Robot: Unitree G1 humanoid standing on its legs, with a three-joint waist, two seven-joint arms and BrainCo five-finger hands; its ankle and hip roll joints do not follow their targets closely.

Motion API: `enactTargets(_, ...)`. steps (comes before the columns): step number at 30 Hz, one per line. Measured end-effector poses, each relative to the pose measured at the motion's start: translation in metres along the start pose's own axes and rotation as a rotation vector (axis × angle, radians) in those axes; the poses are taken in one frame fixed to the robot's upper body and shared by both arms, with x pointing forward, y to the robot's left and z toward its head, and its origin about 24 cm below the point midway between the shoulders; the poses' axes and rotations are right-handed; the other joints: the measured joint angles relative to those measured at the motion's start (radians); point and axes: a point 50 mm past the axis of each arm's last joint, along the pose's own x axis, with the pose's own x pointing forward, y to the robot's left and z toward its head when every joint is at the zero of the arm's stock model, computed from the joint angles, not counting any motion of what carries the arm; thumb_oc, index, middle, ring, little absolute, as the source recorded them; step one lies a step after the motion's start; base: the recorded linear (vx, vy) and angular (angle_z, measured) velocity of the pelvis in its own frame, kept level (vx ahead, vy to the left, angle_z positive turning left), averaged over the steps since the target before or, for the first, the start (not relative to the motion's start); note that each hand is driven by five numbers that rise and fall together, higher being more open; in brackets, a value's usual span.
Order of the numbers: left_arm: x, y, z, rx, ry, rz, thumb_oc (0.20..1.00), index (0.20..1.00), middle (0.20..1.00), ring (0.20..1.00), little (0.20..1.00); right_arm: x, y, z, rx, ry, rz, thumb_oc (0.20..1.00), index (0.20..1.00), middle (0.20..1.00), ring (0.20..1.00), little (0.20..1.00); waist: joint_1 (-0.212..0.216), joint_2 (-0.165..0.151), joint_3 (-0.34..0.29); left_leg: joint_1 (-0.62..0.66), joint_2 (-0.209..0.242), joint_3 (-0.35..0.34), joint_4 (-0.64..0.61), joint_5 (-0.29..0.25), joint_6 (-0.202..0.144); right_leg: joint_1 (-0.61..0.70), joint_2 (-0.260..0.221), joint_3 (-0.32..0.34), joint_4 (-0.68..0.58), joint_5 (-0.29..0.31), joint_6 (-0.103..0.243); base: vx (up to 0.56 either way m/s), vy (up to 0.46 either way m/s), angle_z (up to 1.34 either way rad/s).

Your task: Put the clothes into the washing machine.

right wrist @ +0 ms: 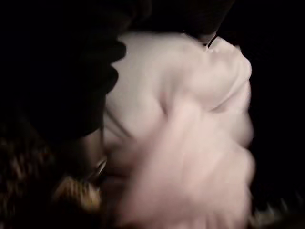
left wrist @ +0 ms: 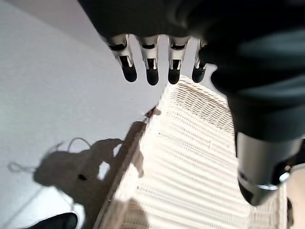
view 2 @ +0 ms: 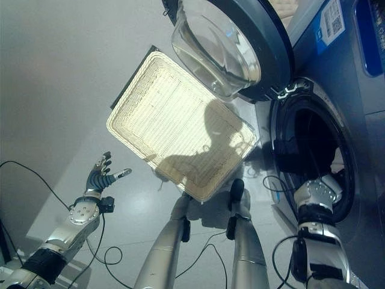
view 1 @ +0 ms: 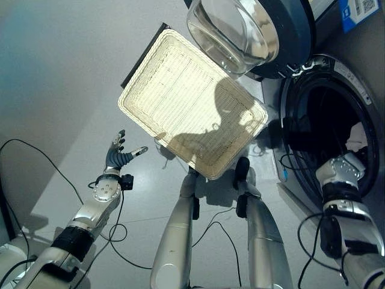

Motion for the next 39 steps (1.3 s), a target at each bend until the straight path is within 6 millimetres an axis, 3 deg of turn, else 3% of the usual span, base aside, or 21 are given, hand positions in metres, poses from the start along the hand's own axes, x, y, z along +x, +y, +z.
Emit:
enactTargets(7, -0.005, -0.016, -0.012, -0.009, 0.043, -0.056, 1.0, 1.0, 1.0, 1.0, 1.0, -0.005, -0.019, -0.01, 0.014, 0.045, -0.106, 1.0, 1.0, 1.0, 1.0, 1.0, -0.02, 0.0, 0.0, 0.006, 0.0, 0.0, 0.0, -0.001, 0.002, 0.013, 0.0, -0.003, -0.01, 0.001, 0.004, 0.0, -0.016, 0.0)
enactTargets(13, -0.006, -0.02, -0.014, -0.001, 0.05, -0.08, 1.0, 1.0, 1.0, 1.0, 1.0, -0.009, -0.02, -0.022, -0.016, 0.123, -0.073, 1.0, 1.0, 1.0, 1.0, 1.0, -0.033, 0.001, -0.001, 0.007, 0.0, 0.0, 0.003, -0.003, 0.001, 0.016, -0.001, -0.003, -0.014, 0.001, 0.01, 0.0, 0.0, -0.01)
enactTargets(14, -0.004, -0.024, -0.012, 0.0, 0.044, -0.093, 1.0, 1.0, 1.0, 1.0, 1.0, -0.017, -0.04, -0.049, -0.103, 0.328, 0.065, 1.0, 1.0, 1.0, 1.0, 1.0, -0.039, 0.002, -0.002, 0.011, 0.0, 0.001, 0.005, -0.003, 0.0, 0.018, 0.0, 0.001, -0.015, 0.0, 0.013, 0.01, 0.002, -0.05)
enactTargets(17, -0.004, -0.024, -0.012, 0.0, 0.044, -0.093, 1.0, 1.0, 1.0, 1.0, 1.0, -0.017, -0.04, -0.049, -0.103, 0.328, 0.065, 1.0, 1.0, 1.0, 1.0, 1.0, -0.039, 0.002, -0.002, 0.011, 0.0, 0.001, 0.005, -0.003, 0.0, 0.018, 0.0, 0.001, -0.015, 0.0, 0.013, -0.01, 0.02, -0.02)
enactTargets(18, -0.001, -0.024, -0.008, -0.001, 0.034, -0.092, 1.0, 1.0, 1.0, 1.0, 1.0, -0.024, -0.06, -0.06, -0.128, 0.412, 0.087, 1.0, 1.0, 1.0, 1.0, 1.0, -0.036, 0.008, -0.004, 0.013, 0.0, 0.003, 0.005, -0.004, -0.001, 0.018, 0.0, 0.004, -0.013, 0.001, 0.013, -0.03, 0.057, -0.02)
enactTargets(21, -0.001, -0.024, -0.008, -0.001, 0.034, -0.092, 1.0, 1.0, 1.0, 1.0, 1.0, -0.024, -0.06, -0.06, -0.128, 0.412, 0.087, 1.0, 1.0, 1.0, 1.0, 1.0, -0.036, 0.008, -0.004, 0.013, 0.0, 0.003, 0.005, -0.004, -0.001, 0.018, 0.0, 0.004, -0.013, 0.001, 0.013, -0.01, 0.036, -0.02)
enactTargets(22, -0.004, -0.036, -0.015, -0.043, 0.061, -0.095, 1.0, 1.0, 1.0, 1.0, 1.0, -0.079, -0.105, -0.093, -0.157, 0.752, 0.323, 1.0, 1.0, 1.0, 1.0, 1.0, -0.052, 0.012, -0.004, -0.019, -0.003, 0.01, 0.006, -0.004, -0.001, -0.027, -0.003, 0.009, 0.012, 0.0, 0.011, 0.0, 0.05, -0.04)
enactTargets(24, -0.004, -0.036, -0.015, -0.043, 0.061, -0.095, 1.0, 1.0, 1.0, 1.0, 1.0, -0.079, -0.105, -0.093, -0.157, 0.752, 0.323, 1.0, 1.0, 1.0, 1.0, 1.0, -0.052, 0.012, -0.004, -0.019, -0.003, 0.01, 0.006, -0.004, -0.001, -0.027, -0.003, 0.009, 0.012, 0.0, 0.011, -0.01, 0.047, -0.06)
enactTargets(25, -0.005, -0.05, -0.014, -0.092, 0.068, -0.115, 1.0, 1.0, 1.0, 1.0, 1.0, -0.111, -0.144, -0.102, -0.122, 0.884, 0.283, 1.0, 1.0, 1.0, 1.0, 1.0, -0.062, 0.015, -0.002, -0.033, -0.005, 0.022, 0.002, 0.001, 0.005, -0.05, -0.005, 0.018, 0.02, 0.005, 0.004, -0.02, 0.079, -0.06)
enactTargets(26, -0.005, -0.047, -0.019, -0.085, 0.087, -0.1, 1.0, 1.0, 1.0, 1.0, 1.0, -0.115, -0.159, -0.092, -0.113, 0.906, 0.29, 1.0, 1.0, 1.0, 1.0, 1.0, -0.061, 0.015, -0.002, -0.03, -0.006, 0.026, 0.001, 0.001, 0.005, -0.044, -0.006, 0.018, 0.012, 0.007, 0.007, -0.05, 0.096, -0.06)
enactTargets(28, -0.003, -0.048, -0.024, -0.076, 0.101, -0.1, 1.0, 1.0, 1.0, 1.0, 1.0, -0.063, -0.157, -0.075, -0.414, 0.811, 0.335, 1.0, 1.0, 1.0, 1.0, 1.0, -0.058, 0.016, -0.002, -0.008, -0.007, 0.025, -0.003, 0.001, 0.005, -0.006, -0.005, 0.012, -0.016, 0.015, 0.015, -0.05, 0.075, 0.06)
enactTargets(29, -0.004, -0.048, -0.024, -0.077, 0.097, -0.103, 1.0, 1.0, 1.0, 1.0, 1.0, -0.042, -0.148, -0.063, -0.468, 0.737, 0.333, 1.0, 1.0, 1.0, 1.0, 1.0, -0.051, 0.016, -0.003, -0.003, -0.01, 0.023, -0.002, 0.001, 0.005, 0.0, -0.006, 0.011, -0.015, 0.013, 0.02, -0.05, 0.074, 0.12)
enactTargets(30, -0.004, -0.041, -0.027, -0.093, 0.094, -0.08, 1.0, 1.0, 1.0, 1.0, 1.0, -0.003, -0.122, -0.028, -0.584, 0.529, 0.359, 1.0, 1.0, 1.0, 1.0, 1.0, -0.036, 0.016, -0.003, 0.005, -0.016, 0.02, -0.002, 0.001, 0.006, 0.013, -0.014, 0.006, -0.021, 0.017, 0.021, -0.06, 0.087, 0.11)
enactTargets(31, -0.005, -0.036, -0.032, -0.104, 0.113, -0.058, 1.0, 1.0, 1.0, 1.0, 1.0, 0.012, -0.102, -0.012, -0.625, 0.423, 0.393, 1.0, 1.0, 1.0, 1.0, 1.0, -0.036, 0.016, -0.003, 0.01, -0.017, 0.017, -0.002, 0.001, 0.006, 0.023, -0.015, 0.004, -0.03, 0.02, 0.026, -0.06, 0.093, 0.08)
enactTargets(33, -0.008, -0.03, -0.04, -0.109, 0.135, -0.035, 1.0, 1.0, 1.0, 1.0, 1.0, 0.02, -0.087, 0.001, -0.694, 0.342, 0.436, 1.0, 1.0, 1.0, 1.0, 1.0, -0.04, 0.016, -0.003, 0.019, -0.018, 0.012, -0.003, 0.002, 0.007, 0.041, -0.014, 0.0, -0.044, 0.023, 0.032, -0.05, 0.071, 0.01)
enactTargets(34, -0.008, -0.029, -0.045, -0.148, 0.153, -0.015, 1.0, 1.0, 1.0, 1.0, 1.0, 0.019, -0.082, 0.0, -0.81, 0.312, 0.473, 1.0, 1.0, 1.0, 1.0, 1.0, -0.039, 0.016, -0.003, 0.036, -0.018, 0.014, -0.003, 0.002, 0.011, 0.058, -0.014, 0.002, -0.049, 0.03, 0.028, -0.07, 0.08, -0.04)
enactTargets(39, -0.014, -0.03, -0.048, -0.249, 0.129, -0.003, 1.0, 1.0, 1.0, 1.0, 1.0, 0.002, -0.091, -0.018, -1.211, 0.322, 0.684, 1.0, 1.0, 1.0, 1.0, 1.0, -0.039, 0.014, -0.004, 0.112, -0.014, 0.003, -0.003, -0.007, 0.013, 0.137, -0.013, -0.006, -0.047, 0.021, 0.032, -0.09, 0.075, 0.03)
